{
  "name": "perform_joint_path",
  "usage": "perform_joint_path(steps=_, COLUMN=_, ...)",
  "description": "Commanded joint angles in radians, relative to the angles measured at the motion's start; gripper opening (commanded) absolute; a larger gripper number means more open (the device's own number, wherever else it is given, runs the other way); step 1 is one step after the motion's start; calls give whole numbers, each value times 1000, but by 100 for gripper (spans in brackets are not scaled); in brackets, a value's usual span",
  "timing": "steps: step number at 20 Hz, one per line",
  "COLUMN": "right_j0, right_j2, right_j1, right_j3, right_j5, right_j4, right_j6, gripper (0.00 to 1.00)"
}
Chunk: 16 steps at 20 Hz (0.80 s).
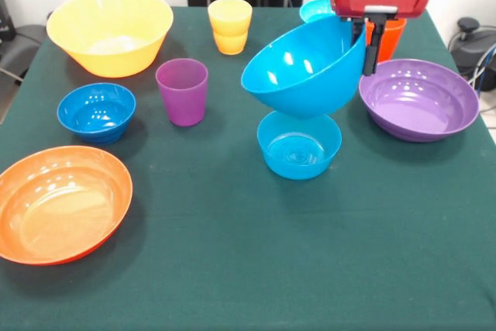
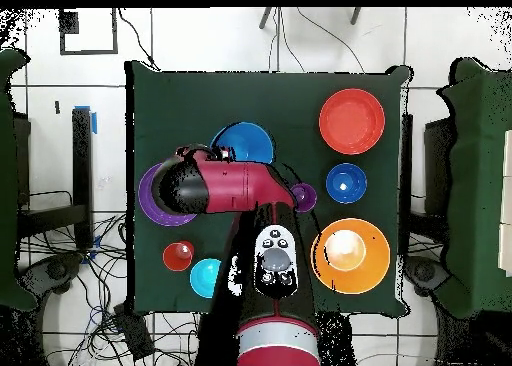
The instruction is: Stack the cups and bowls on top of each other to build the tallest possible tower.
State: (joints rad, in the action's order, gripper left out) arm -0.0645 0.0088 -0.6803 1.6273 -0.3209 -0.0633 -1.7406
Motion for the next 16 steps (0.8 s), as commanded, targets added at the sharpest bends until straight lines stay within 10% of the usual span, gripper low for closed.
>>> perform_joint_path(steps=1, right_j0=-19, right_j2=71, right_j1=70, right_j3=-88, right_j5=-40, right_j4=-41, right_j6=-28, gripper=0)
perform_joint_path(steps=16, right_j0=-33, right_j2=65, right_j1=87, right_j3=-73, right_j5=9, right_j4=-60, right_j6=-34, gripper=0)
